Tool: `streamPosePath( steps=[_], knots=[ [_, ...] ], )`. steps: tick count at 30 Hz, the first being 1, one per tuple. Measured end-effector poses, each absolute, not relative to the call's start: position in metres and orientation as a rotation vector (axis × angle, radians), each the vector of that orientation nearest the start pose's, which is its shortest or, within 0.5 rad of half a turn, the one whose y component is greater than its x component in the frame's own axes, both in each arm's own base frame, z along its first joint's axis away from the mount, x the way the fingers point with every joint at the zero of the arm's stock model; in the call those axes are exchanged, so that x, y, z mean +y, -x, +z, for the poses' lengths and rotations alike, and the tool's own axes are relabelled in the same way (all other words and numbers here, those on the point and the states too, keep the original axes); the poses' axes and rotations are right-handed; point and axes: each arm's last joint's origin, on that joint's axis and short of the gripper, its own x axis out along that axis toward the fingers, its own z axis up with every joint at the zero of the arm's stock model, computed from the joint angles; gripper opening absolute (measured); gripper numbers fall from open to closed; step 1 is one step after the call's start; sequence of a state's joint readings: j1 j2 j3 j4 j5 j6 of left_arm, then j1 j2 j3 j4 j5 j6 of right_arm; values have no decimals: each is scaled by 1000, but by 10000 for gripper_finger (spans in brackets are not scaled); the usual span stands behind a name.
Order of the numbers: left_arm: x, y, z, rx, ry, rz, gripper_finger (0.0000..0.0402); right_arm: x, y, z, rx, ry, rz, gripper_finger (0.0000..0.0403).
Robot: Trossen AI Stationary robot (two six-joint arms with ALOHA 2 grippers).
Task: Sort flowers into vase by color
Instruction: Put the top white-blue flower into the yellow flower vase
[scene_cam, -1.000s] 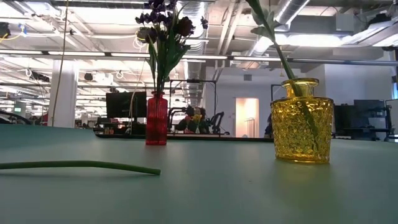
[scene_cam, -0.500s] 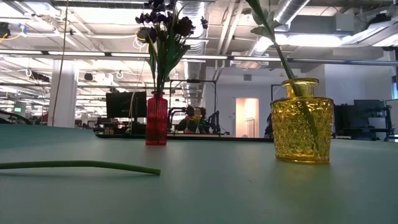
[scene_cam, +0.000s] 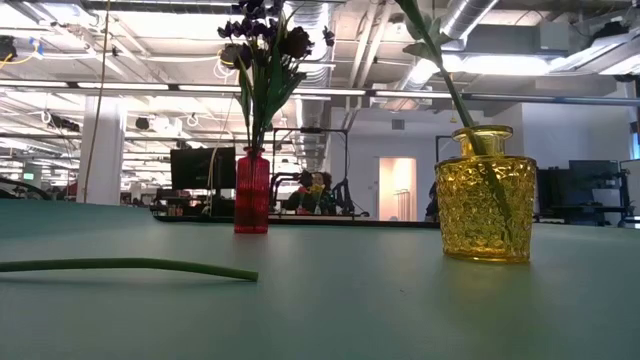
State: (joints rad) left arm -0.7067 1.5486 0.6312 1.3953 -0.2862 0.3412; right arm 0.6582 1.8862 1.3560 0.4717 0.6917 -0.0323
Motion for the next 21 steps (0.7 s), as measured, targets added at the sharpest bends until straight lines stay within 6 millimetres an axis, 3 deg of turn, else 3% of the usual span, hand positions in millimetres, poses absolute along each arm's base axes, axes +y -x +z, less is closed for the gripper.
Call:
streamPosePath(
  steps=[5,12,21],
  knots=[
    [-186,-230,253,-486,-102,-332,150,251,-354,277,46,71,-32,29],
    [-185,-230,253,-485,-112,-317,19,251,-354,277,48,73,-22,34],
    [-185,-231,252,-468,-112,-301,2,251,-354,274,71,92,-19,73]
  ],
)
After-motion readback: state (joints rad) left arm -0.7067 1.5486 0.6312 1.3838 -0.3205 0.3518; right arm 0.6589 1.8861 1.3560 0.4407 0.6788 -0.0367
